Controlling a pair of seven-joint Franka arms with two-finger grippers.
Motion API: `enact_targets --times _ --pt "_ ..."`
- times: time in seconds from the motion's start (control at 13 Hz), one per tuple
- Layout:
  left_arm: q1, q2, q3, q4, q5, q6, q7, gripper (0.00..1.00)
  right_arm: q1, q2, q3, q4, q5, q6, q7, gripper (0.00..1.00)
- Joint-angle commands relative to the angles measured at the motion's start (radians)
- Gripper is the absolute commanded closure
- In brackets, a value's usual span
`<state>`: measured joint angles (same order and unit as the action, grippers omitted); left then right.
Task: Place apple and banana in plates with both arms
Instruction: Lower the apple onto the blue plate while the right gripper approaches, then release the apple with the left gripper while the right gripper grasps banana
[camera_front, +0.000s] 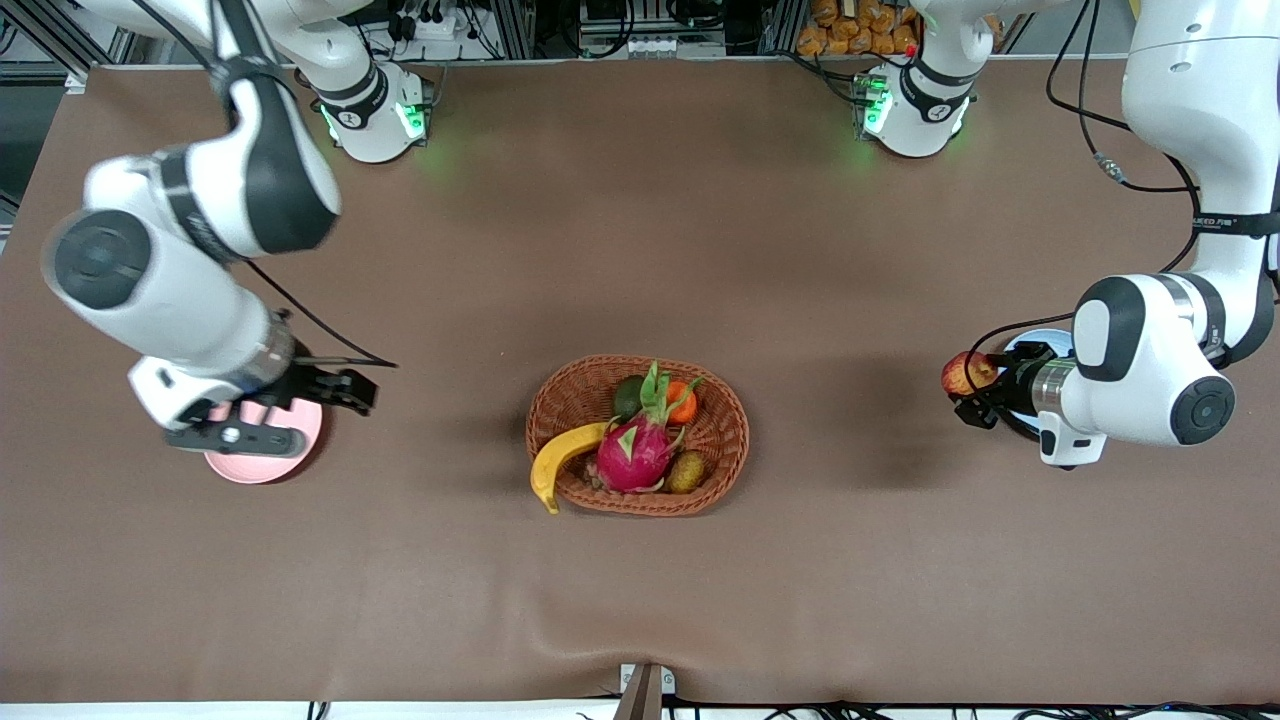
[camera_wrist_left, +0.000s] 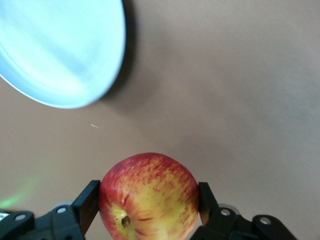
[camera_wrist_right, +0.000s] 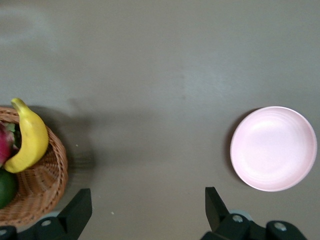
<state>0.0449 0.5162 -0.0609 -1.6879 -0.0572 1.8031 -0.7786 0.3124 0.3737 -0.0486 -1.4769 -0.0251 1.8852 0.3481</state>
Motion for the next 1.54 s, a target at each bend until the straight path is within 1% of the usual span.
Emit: enact_targets --times 0.0,0.15,0.38,0.46,0.62,0.77,0.92,1.23,1.46 --pt "0.001 -0.016 -0.005 -0.045 0.150 -0.005 0.015 1.00 0.037 0.034 -0.010 0.027 -0.030 0.028 0.051 0.00" --pt "0.022 -0.016 -0.005 -0.067 0.215 -0.007 0.102 1.00 0.042 0.045 -0.010 0.027 -0.053 0.028 0.057 0.00" --pt "0.101 -0.007 -0.005 -0.065 0.226 -0.008 0.280 1.00 0.050 0.048 -0.010 0.027 -0.058 0.035 0.057 0.00" --pt "0.116 0.002 -0.004 -0.064 0.227 -0.007 0.313 1.00 0.050 0.051 -0.010 0.027 -0.058 0.035 0.057 0.00" --pt "0.138 0.022 -0.005 -0.059 0.272 -0.005 0.355 1.00 0.050 0.053 -0.010 0.027 -0.058 0.037 0.058 0.00" --pt "0.138 0.039 -0.004 -0.055 0.304 0.001 0.357 1.00 0.053 0.074 -0.010 0.027 -0.053 0.066 0.066 0.00" --pt "0.138 0.057 -0.005 -0.053 0.367 0.010 0.358 1.00 0.079 0.123 -0.008 0.027 -0.056 0.136 0.161 0.00" --pt "0.153 0.077 -0.004 -0.049 0.396 0.054 0.375 1.00 0.128 0.226 -0.010 0.030 -0.055 0.285 0.313 0.00" --pt "0.171 0.099 -0.004 -0.049 0.468 0.104 0.404 1.00 0.158 0.303 -0.008 0.090 -0.052 0.357 0.545 0.00"
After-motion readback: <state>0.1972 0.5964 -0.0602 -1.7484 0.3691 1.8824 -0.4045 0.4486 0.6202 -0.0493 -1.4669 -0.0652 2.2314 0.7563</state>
